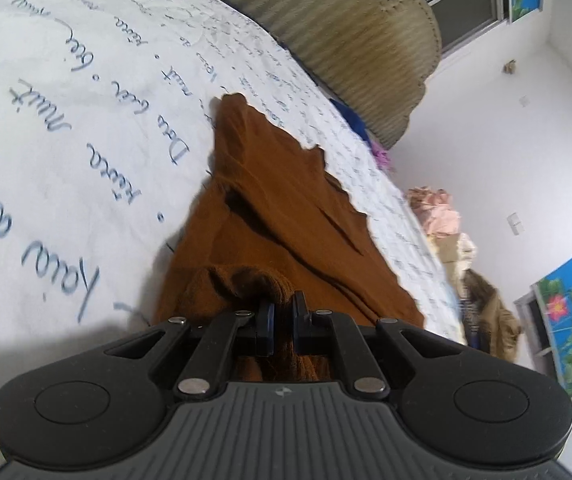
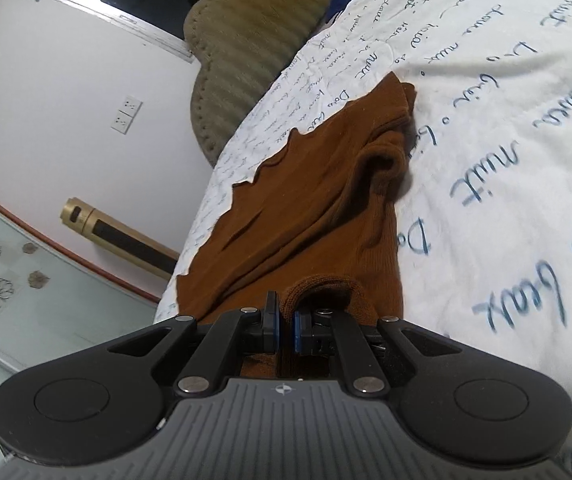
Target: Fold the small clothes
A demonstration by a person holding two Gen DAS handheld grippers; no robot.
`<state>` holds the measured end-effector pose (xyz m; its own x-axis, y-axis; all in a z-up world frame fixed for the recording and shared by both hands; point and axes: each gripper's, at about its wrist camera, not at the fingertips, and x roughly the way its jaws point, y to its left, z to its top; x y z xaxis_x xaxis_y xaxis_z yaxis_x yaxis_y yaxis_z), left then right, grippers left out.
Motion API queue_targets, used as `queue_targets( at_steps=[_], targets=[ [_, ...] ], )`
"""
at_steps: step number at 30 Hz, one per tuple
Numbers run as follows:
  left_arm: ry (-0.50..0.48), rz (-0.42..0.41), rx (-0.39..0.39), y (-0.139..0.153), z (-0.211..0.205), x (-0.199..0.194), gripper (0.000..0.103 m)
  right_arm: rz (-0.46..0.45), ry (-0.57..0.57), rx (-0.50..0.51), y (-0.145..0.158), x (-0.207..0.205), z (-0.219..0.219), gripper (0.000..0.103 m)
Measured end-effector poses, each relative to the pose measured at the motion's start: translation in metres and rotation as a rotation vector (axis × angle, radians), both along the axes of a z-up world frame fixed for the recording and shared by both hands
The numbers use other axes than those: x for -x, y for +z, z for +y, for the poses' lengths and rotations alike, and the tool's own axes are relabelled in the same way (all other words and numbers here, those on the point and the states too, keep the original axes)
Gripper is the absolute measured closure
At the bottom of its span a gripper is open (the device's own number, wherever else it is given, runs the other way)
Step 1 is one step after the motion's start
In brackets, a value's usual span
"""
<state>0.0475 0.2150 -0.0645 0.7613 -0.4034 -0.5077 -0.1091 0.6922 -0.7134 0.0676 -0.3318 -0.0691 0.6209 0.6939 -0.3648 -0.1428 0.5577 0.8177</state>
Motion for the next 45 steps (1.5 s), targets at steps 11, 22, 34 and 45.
queue_targets(
  at_steps=[11,22,34,45],
  targets=[
    [0.012,0.036,-0.176,0.003,-0.019,-0.026,0.095,0.04,0.003,0.046,-0.009,-0.037,0.016,0.09],
    [0.015,0.022,-0.26,0.025,-0.028,-0.054,0.095,-0.003,0.02,0.048,0.014,-0.056,0.021,0.09],
    [0.024,0.05,-0.305,0.022,-0.031,-0.094,0.095,0.022,-0.01,0.047,0.014,-0.096,0.019,0.09],
    [0.021,0.016,-0.342,0.043,-0.035,-0.13,0.095,-0.002,-0.027,0.022,0.024,-0.119,0.019,0.09]
  ],
)
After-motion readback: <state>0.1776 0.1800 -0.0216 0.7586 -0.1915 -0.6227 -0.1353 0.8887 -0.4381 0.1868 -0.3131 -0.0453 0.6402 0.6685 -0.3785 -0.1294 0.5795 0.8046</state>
